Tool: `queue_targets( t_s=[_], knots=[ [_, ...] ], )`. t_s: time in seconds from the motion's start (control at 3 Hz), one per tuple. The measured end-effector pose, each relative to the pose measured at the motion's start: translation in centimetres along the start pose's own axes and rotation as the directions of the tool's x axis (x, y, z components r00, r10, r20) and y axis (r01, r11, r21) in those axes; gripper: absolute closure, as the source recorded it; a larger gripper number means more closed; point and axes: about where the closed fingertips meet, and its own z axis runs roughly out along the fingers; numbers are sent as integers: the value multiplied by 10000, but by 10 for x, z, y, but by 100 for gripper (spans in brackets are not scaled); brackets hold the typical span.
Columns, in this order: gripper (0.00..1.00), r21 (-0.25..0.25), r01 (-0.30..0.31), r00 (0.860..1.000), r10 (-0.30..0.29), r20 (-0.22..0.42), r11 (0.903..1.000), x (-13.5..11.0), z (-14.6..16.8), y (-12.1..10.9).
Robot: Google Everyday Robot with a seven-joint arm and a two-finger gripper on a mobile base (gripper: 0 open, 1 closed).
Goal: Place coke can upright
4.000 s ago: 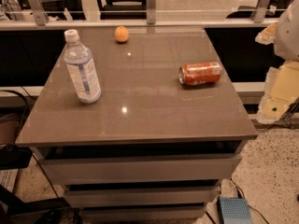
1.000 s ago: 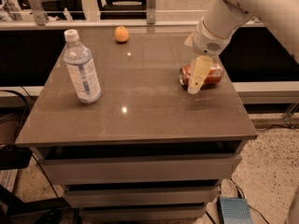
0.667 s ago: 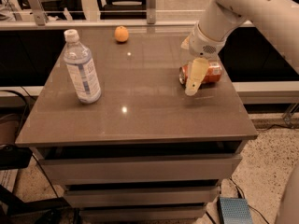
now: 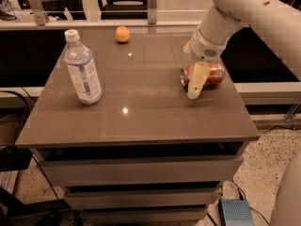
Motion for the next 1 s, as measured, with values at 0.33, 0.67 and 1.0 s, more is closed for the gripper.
queue_targets(
  t_s=[0.33, 0.67, 1.0],
  knots=[
    [23, -23, -51, 9999, 51, 90, 10000, 9, 3, 1],
    [46, -1, -49, 9998, 49, 177, 10000, 11, 2, 1],
    [70, 34, 39, 9995, -40, 311, 10000, 5, 0, 1]
  ],
)
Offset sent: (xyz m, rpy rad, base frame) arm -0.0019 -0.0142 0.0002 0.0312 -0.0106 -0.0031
